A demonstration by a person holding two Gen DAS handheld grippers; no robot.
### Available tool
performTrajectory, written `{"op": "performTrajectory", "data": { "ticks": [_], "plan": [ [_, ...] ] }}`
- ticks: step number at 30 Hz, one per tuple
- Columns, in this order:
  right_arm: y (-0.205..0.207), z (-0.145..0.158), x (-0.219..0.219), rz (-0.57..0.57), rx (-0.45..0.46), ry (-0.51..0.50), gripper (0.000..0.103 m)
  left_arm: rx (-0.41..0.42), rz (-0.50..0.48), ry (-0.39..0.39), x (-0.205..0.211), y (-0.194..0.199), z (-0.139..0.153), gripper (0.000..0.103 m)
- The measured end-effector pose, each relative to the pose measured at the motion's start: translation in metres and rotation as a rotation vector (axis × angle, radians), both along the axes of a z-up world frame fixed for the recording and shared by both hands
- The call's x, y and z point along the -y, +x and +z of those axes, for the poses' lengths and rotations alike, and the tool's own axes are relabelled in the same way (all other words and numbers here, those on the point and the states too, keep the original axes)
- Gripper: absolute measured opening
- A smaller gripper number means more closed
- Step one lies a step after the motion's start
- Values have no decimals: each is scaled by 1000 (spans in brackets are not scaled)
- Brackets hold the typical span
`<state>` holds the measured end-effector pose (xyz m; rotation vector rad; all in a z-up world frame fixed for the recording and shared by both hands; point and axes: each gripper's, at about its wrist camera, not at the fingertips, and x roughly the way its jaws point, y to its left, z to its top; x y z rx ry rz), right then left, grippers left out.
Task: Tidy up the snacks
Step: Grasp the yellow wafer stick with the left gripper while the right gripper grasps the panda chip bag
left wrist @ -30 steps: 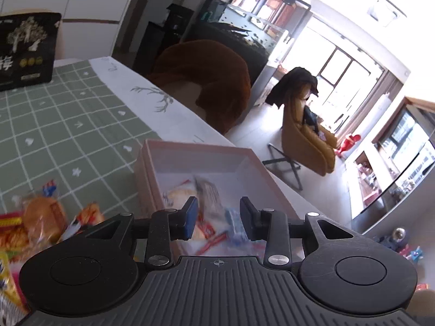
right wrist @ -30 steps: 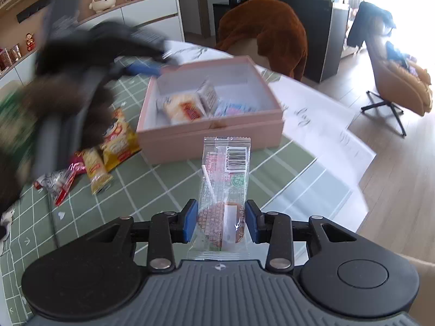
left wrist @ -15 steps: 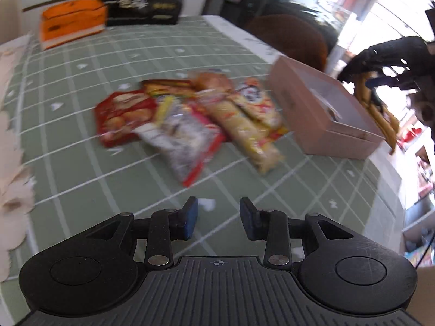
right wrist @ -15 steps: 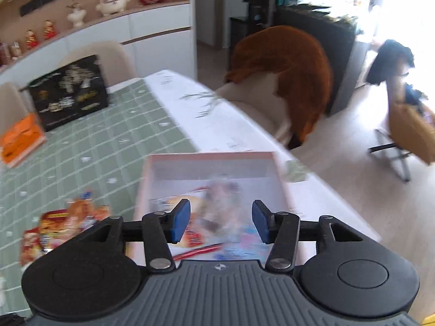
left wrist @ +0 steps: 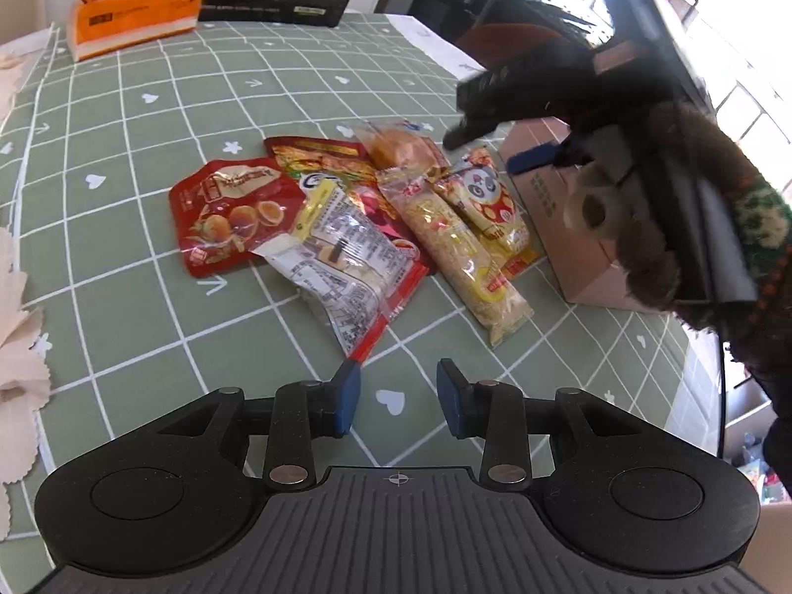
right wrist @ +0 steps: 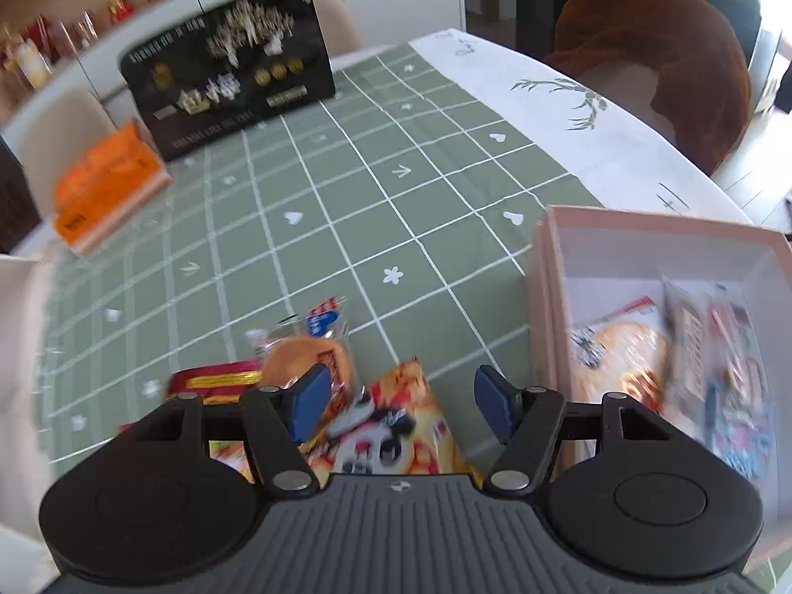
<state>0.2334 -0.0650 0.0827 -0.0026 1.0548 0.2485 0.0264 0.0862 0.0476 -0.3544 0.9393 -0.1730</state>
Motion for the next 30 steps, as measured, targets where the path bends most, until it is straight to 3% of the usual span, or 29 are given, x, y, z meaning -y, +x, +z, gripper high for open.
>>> {"op": "performTrajectory", "data": {
  "ticks": [4,8,14,18,22,25,27,30],
  "plan": [
    [-6,-9,-15,38,-16,-79,41,-5,40,-28,-11,2,-1,39],
    [-49,-5,-11,124,-47,-19,41,-8,59,-25,-14,2,-1,39],
    [-103,-20,27,76,-113,92,41,16,23,4,5,11,14,39],
    [-137,-20,45,55,-52,70,41,54,-22,102,30,39,20,39],
    [-154,-17,66,42,-38,80,41,13,-83,216,52,68,5,41],
    [-165,-11,82,32,-4,76,51,24,-120,273,62,72,0,40],
    [-174,-6,94,31,21,104,71,22,-134,288,64,70,-1,39],
    [-184,-6,104,24,35,122,72,36,-158,285,60,61,-3,34]
  ]
}}
